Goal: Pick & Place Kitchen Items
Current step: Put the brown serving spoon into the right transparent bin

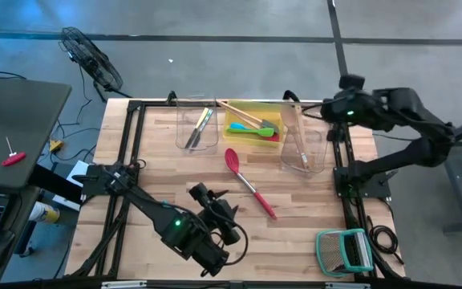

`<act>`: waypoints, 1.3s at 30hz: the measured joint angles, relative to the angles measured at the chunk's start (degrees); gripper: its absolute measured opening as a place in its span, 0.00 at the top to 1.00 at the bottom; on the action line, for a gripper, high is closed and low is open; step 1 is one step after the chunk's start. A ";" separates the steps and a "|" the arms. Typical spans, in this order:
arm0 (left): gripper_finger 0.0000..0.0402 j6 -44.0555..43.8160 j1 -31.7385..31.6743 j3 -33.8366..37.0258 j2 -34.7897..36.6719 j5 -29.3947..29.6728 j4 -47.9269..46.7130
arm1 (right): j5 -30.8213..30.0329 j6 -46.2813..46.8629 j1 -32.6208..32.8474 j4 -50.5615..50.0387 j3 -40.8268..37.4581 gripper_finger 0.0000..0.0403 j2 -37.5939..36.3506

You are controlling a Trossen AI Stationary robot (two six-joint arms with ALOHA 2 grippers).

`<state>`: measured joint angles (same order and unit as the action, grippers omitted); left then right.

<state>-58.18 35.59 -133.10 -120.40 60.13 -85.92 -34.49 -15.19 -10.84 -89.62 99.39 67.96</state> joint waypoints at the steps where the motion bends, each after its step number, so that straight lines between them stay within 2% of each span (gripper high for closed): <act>1: 0.40 0.41 0.03 0.00 0.00 -0.04 0.06 | 1.40 3.21 -1.02 -1.14 -0.28 0.99 1.07; 4: 0.40 0.90 0.06 -0.01 0.11 -0.01 0.01 | 6.16 8.68 -3.47 -0.12 -0.62 0.99 2.23; 10: 0.40 0.92 0.15 0.66 0.11 -1.34 -1.40 | 7.72 14.60 -2.73 -0.23 0.25 0.99 2.86; 17: 0.40 1.22 0.07 0.66 0.11 -2.75 -4.24 | 12.77 22.16 -2.16 -0.39 0.55 0.99 -1.38; 23: 0.40 5.46 0.02 0.66 0.13 -3.19 -4.11 | 16.22 26.70 -2.15 -0.40 0.53 0.99 -6.55; 28: 0.40 7.48 0.04 0.68 0.48 -3.97 -4.12 | 16.75 30.34 -2.19 -0.45 -0.19 0.99 -10.54; 32: 0.40 7.55 0.02 0.64 1.32 -4.20 -4.10 | 17.40 33.20 -2.36 -0.29 -3.14 0.99 -13.85; 39: 0.40 7.05 0.04 0.64 1.42 -6.32 -4.10 | 24.31 35.08 -3.96 -0.57 -12.25 0.99 -20.24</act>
<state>-51.13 35.64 -132.46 -118.98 53.82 -90.02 -10.18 19.89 -14.81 -90.19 87.13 47.72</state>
